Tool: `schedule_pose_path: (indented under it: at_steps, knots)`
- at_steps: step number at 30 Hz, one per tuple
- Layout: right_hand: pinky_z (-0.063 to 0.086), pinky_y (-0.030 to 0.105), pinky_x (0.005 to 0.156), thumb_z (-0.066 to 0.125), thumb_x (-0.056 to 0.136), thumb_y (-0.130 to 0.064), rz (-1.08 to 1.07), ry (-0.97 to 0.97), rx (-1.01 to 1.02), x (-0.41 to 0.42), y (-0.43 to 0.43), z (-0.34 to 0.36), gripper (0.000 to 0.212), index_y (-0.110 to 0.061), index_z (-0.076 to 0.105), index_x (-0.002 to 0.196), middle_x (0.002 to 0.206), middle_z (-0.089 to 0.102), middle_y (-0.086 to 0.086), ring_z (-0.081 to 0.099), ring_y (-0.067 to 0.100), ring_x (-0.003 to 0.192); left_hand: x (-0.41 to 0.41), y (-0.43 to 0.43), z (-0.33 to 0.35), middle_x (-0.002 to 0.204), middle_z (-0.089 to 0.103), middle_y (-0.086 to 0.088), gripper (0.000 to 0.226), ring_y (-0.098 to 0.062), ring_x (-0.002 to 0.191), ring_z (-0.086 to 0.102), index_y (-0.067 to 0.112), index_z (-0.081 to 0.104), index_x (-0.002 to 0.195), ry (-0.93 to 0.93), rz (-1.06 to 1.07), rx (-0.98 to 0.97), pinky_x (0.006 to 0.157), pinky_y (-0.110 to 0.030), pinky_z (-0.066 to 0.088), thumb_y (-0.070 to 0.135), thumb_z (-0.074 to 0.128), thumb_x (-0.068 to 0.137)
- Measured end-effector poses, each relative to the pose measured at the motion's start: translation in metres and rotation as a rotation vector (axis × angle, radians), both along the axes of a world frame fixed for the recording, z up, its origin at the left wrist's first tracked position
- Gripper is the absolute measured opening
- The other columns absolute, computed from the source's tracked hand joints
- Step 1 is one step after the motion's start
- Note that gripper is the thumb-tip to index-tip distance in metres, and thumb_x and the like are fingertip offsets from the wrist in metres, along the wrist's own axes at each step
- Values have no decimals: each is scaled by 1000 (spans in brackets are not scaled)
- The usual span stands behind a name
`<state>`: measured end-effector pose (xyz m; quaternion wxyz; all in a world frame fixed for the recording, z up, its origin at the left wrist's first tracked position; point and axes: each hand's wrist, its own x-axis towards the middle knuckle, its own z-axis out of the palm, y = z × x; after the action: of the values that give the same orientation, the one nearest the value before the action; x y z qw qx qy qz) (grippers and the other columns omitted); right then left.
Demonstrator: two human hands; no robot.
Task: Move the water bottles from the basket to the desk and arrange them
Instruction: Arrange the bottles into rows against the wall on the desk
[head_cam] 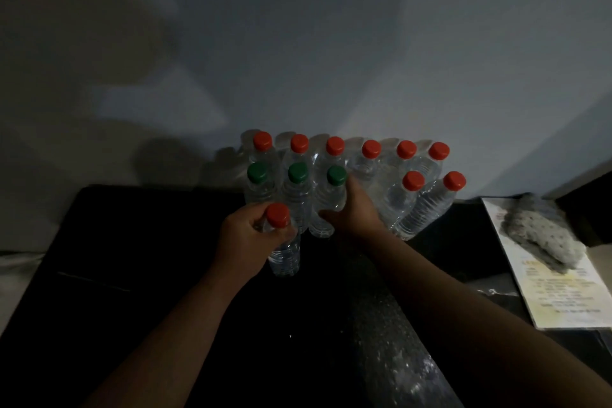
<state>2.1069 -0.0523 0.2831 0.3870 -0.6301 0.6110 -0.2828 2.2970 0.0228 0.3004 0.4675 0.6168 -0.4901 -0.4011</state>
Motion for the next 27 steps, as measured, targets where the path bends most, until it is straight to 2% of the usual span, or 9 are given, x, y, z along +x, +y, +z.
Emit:
schedule_pose_path:
  at_steps: [5,9,11,14,16,18,21,24,27]
  knots:
    - [42,29,94,82,73,-16,-12,-5,-18,-1,-1,0,77,-21,42,137,134,56,0,45,4,111,0,-1,-1,75,71,5,35,-5,69,62,34,72,81,-14,-3,-8,69,-19,49,7,85,65]
    - [42,33,100,84,71,-17,-9,2,-6,-4,-1,-2,82,-22,39,140,138,53,0,49,12,121,-2,-1,3,77,71,6,37,-3,70,62,38,72,78,-29,-7,-19,68,-16,49,6,85,65]
    - [44,40,104,85,69,-19,11,18,3,-7,1,-2,86,-24,37,140,139,52,0,49,18,126,-4,0,7,76,72,9,34,-1,71,64,33,72,78,-8,-26,-29,69,-14,49,3,85,66]
    - [49,45,101,84,70,-22,35,26,20,-15,10,7,89,-26,33,143,141,48,2,48,14,121,-11,1,15,70,70,15,29,5,65,60,24,72,78,23,-58,-33,65,-9,46,0,83,67]
    - [50,42,99,78,79,-25,45,95,20,-26,22,18,81,-25,31,145,141,46,4,51,13,118,-16,0,17,67,68,17,26,7,62,57,21,71,77,28,-85,-44,64,-8,44,-1,81,68]
    - [53,38,95,68,87,-25,74,205,-16,-45,35,34,60,-23,39,140,134,53,2,55,10,111,-24,-1,17,69,69,15,24,5,65,59,21,71,77,25,-123,-65,65,-10,45,2,81,68]
    - [54,31,88,62,91,-21,100,415,-251,-80,47,60,35,-20,56,125,120,63,-1,58,7,102,-40,-2,15,76,69,5,17,-3,72,62,21,69,79,2,-166,-108,69,-17,49,13,80,69]
    - [45,29,80,69,84,-14,103,572,-513,-115,35,81,28,-10,65,112,108,68,8,61,22,96,-62,-6,20,77,65,10,19,-2,75,60,29,64,81,-37,-235,-81,70,-23,46,15,76,75]
    - [47,38,85,71,82,-21,205,706,-548,-140,4,83,35,-8,65,114,111,68,12,62,31,100,-83,-15,25,81,61,8,18,-4,77,57,28,59,82,-87,-304,-71,71,-25,45,19,74,77]
